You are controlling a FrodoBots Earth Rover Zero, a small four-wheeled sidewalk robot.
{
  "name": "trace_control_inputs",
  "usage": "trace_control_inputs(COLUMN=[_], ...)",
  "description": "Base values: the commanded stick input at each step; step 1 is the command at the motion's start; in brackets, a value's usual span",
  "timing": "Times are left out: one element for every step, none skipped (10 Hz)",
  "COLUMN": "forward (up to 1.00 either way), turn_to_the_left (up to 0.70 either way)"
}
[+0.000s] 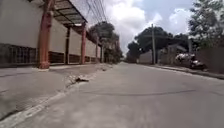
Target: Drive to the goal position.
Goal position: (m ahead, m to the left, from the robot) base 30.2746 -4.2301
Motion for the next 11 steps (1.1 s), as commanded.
trace_control_inputs(forward=[1.00,1.00,1.00,1.00,1.00,1.00,1.00,1.00,1.00,1.00,1.00], turn_to_the_left=[0.00,0.00,-0.03,-0.06,-0.15,-0.22,-0.23,-0.09,-0.03,0.00,0.00])
